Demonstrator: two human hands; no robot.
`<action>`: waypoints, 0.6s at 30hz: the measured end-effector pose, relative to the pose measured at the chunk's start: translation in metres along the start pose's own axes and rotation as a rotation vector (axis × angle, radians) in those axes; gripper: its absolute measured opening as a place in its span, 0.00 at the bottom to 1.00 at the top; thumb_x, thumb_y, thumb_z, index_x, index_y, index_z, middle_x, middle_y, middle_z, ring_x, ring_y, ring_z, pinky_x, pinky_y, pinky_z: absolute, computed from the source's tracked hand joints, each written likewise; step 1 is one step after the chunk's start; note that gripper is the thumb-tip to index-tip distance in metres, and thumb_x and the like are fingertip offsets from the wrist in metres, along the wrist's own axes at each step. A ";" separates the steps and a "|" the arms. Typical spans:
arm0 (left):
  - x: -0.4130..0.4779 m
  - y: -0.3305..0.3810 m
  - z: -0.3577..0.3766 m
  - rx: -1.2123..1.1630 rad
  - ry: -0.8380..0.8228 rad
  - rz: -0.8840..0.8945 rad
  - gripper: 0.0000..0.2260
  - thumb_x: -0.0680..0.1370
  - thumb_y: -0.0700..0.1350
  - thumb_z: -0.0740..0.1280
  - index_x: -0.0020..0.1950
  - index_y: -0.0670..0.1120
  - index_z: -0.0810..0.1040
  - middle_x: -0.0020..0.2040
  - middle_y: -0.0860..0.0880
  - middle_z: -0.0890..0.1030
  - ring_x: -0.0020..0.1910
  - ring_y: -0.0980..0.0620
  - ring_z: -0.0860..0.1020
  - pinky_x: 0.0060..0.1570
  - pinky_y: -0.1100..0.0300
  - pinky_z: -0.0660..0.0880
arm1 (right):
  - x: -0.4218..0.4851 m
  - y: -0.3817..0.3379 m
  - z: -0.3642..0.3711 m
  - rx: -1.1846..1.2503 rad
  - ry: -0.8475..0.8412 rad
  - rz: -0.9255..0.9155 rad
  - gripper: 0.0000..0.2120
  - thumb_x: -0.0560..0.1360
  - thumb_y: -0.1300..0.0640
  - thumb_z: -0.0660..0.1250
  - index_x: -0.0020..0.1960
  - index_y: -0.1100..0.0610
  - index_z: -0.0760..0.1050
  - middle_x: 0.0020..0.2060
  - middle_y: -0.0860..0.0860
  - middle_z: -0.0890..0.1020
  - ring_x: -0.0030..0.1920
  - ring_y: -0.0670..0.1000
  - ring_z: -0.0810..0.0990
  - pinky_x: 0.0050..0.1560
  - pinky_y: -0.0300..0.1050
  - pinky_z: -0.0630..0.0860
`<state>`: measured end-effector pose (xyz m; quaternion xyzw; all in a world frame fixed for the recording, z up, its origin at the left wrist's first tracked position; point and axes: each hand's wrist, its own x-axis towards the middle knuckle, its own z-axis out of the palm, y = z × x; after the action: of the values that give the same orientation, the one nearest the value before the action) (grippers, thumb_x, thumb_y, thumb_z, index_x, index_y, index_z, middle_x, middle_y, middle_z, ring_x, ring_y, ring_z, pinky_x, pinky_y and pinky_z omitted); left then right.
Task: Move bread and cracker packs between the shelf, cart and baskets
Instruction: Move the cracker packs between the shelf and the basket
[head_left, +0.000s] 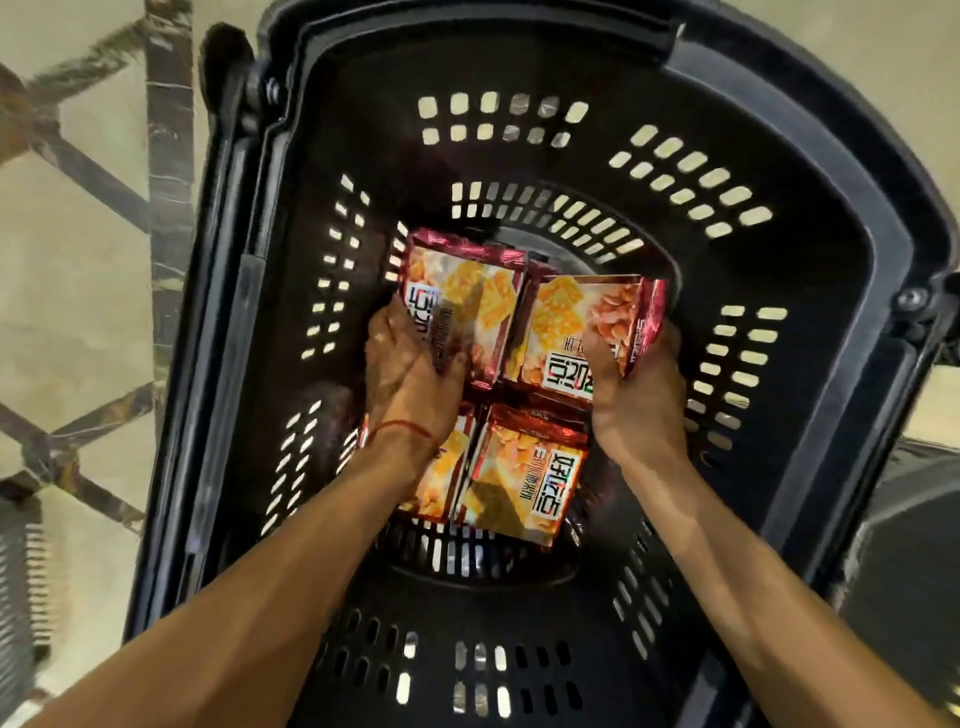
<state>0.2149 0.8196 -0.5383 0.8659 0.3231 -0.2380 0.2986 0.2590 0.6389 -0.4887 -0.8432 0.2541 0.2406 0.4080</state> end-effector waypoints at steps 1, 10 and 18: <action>0.000 0.001 0.004 -0.013 0.016 -0.012 0.41 0.78 0.53 0.71 0.82 0.42 0.51 0.78 0.39 0.58 0.77 0.42 0.59 0.77 0.48 0.61 | -0.001 0.001 0.000 -0.010 -0.006 -0.002 0.26 0.82 0.46 0.68 0.76 0.52 0.64 0.59 0.44 0.80 0.61 0.46 0.79 0.64 0.47 0.76; 0.017 0.010 0.012 -0.306 -0.012 -0.179 0.32 0.70 0.47 0.81 0.66 0.42 0.67 0.65 0.42 0.76 0.65 0.42 0.75 0.66 0.45 0.75 | -0.010 0.014 -0.013 0.054 -0.021 0.061 0.26 0.81 0.45 0.70 0.74 0.52 0.66 0.62 0.47 0.81 0.64 0.49 0.80 0.66 0.50 0.77; -0.024 0.024 -0.020 -0.572 -0.007 -0.235 0.29 0.70 0.45 0.81 0.67 0.47 0.72 0.61 0.47 0.78 0.56 0.52 0.79 0.50 0.68 0.78 | -0.043 -0.005 -0.036 0.146 -0.042 0.147 0.22 0.81 0.50 0.71 0.73 0.52 0.70 0.57 0.42 0.83 0.56 0.39 0.81 0.64 0.42 0.77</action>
<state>0.2201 0.8087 -0.5009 0.7027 0.4739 -0.1731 0.5017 0.2373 0.6222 -0.4395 -0.7852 0.3233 0.2685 0.4548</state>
